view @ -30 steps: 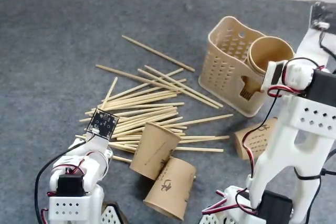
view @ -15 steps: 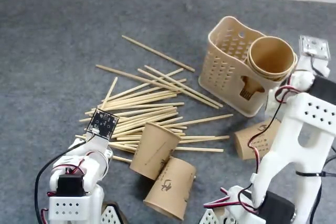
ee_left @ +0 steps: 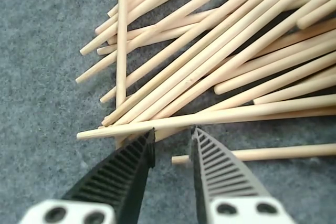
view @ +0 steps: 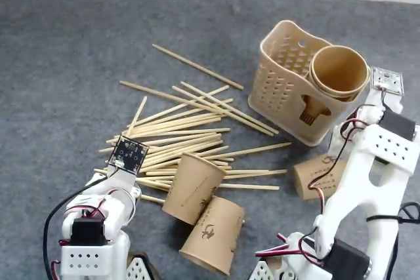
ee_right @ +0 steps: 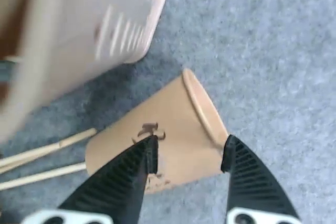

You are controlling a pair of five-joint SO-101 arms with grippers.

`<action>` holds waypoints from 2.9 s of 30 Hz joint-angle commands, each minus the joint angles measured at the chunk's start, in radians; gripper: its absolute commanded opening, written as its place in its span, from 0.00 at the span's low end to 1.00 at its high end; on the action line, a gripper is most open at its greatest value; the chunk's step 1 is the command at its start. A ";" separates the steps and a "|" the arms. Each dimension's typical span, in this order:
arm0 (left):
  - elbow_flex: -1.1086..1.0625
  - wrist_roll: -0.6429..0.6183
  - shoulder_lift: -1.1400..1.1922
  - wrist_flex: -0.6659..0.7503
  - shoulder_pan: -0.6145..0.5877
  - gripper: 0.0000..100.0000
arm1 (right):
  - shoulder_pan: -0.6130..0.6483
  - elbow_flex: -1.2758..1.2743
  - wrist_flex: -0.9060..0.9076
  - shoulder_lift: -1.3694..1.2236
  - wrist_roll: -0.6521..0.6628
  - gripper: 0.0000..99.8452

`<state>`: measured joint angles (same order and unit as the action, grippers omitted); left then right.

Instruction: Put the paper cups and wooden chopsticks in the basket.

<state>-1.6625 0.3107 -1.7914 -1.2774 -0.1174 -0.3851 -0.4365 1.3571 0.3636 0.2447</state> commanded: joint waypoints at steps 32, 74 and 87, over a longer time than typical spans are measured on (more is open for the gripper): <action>0.007 0.006 0.012 0.023 -0.008 0.12 | 0.031 -0.002 0.150 0.054 0.018 0.01; 0.007 0.006 0.012 0.023 -0.010 0.12 | -0.084 0.015 0.269 0.053 0.410 0.01; 0.007 0.006 0.012 0.023 -0.010 0.12 | -0.117 -0.035 0.289 0.054 0.414 0.01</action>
<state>-1.6625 0.3107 -1.7914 -1.2774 -0.1174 -0.4757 -0.4933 1.6287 0.4005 0.6467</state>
